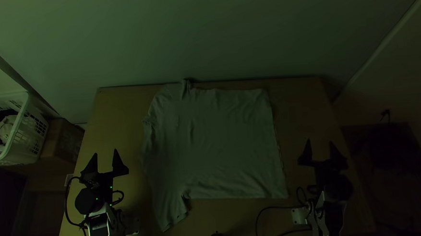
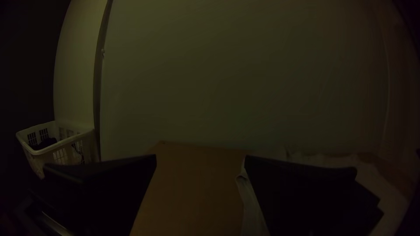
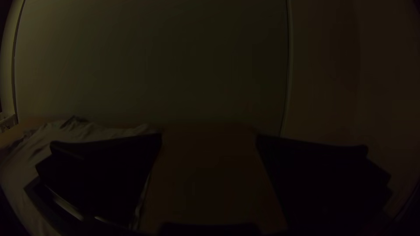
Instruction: Fold the t-shirt
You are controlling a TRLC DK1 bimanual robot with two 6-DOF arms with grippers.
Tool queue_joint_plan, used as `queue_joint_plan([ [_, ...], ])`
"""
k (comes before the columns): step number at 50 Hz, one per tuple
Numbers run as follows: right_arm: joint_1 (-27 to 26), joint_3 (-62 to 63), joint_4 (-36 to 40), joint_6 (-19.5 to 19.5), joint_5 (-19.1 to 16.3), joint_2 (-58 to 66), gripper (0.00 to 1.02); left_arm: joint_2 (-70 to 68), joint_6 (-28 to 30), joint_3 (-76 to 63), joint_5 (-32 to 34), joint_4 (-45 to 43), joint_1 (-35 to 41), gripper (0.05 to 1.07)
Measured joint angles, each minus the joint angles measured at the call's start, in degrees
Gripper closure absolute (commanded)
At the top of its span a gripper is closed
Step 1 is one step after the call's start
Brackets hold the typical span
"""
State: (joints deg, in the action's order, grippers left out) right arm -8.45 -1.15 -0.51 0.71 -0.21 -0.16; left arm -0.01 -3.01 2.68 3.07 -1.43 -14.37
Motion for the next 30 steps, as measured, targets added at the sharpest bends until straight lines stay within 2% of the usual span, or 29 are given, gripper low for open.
queue_joint_plan([
  [22, 1.33, -0.02, 0.04, 0.02, 0.04, 0.00, 0.03, 0.00, 0.00, 0.00, -1.03, 0.15, 0.17, 0.10],
  [30, 2.95, -1.33, 3.17, 0.02, 0.04, 0.00, 0.03, 0.00, 0.02, 0.22, -1.01, 0.28, 0.11, 0.10],
])
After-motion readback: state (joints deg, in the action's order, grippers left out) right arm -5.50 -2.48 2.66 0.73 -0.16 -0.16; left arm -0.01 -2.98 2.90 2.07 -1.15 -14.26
